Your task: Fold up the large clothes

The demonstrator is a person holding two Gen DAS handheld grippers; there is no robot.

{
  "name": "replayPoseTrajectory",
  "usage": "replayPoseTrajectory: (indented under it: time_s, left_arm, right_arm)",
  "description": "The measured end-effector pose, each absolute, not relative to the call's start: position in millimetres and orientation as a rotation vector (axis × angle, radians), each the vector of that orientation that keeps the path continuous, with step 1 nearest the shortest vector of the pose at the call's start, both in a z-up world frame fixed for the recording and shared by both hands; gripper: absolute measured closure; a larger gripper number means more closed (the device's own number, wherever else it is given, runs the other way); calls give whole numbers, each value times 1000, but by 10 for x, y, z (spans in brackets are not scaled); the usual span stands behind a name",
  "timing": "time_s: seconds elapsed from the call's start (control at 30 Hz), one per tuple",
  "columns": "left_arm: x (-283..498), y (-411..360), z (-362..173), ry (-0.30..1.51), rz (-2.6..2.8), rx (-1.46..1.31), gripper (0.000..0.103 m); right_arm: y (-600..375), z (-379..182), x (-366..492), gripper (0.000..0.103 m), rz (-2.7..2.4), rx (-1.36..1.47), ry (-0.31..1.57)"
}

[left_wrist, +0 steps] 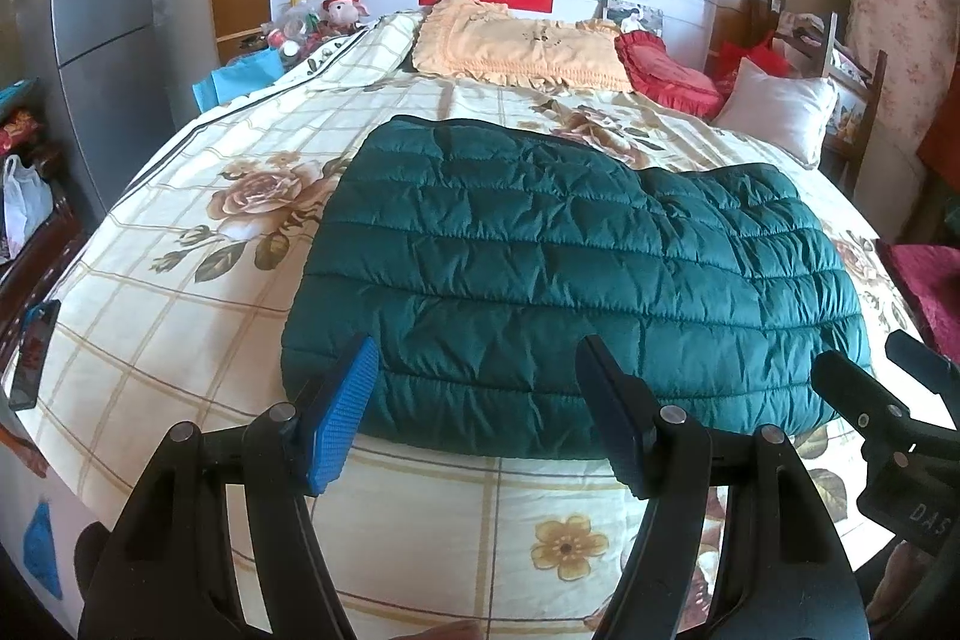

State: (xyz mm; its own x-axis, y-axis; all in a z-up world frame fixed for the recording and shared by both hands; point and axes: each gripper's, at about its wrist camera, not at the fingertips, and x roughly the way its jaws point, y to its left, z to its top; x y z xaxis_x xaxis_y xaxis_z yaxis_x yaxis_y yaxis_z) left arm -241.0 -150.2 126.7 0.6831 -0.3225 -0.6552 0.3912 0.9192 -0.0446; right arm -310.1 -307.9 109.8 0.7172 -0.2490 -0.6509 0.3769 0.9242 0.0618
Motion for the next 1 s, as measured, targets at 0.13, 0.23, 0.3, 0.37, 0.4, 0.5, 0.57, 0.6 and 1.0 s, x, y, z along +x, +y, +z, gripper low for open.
replayPoseTrajectory:
  time_s: [0.13,0.23,0.3,0.37,0.4,0.5,0.57,0.6,1.0]
  left_arm:
    - [-2407,-1510,1264,718,-402,102,34]
    - [-2393,-1515,1260,718,-405,104,34]
    - [-2393,-1514,1259,720,-406,104,34]
    - [-2395,-1519,1259,721,-407,103,34]
    - [-2395,-1519,1259,721,-405,104,34]
    - [-2377,-1528,1248,725,-407,106,34]
    - [-2369,-1528,1240,726,-408,106,34]
    - [-2365,-1527,1236,726,-408,107,34]
    - [-2342,-1526,1207,728,-412,106,34]
  right_arm:
    - [-3087,1084,-3089,8,-347,199,699]
    - [-3096,1074,-3082,8,-342,202,704]
    - [-3089,1075,-3079,8,-344,200,704]
    - [-3087,1075,-3072,8,-345,196,704]
    - [-3086,1073,-3067,8,-345,197,705]
    - [-3082,1071,-3066,8,-344,202,708]
    - [-3084,1064,-3058,8,-342,203,712]
    - [-3084,1061,-3054,8,-341,203,714]
    - [-3107,1018,-3032,8,-336,207,723]
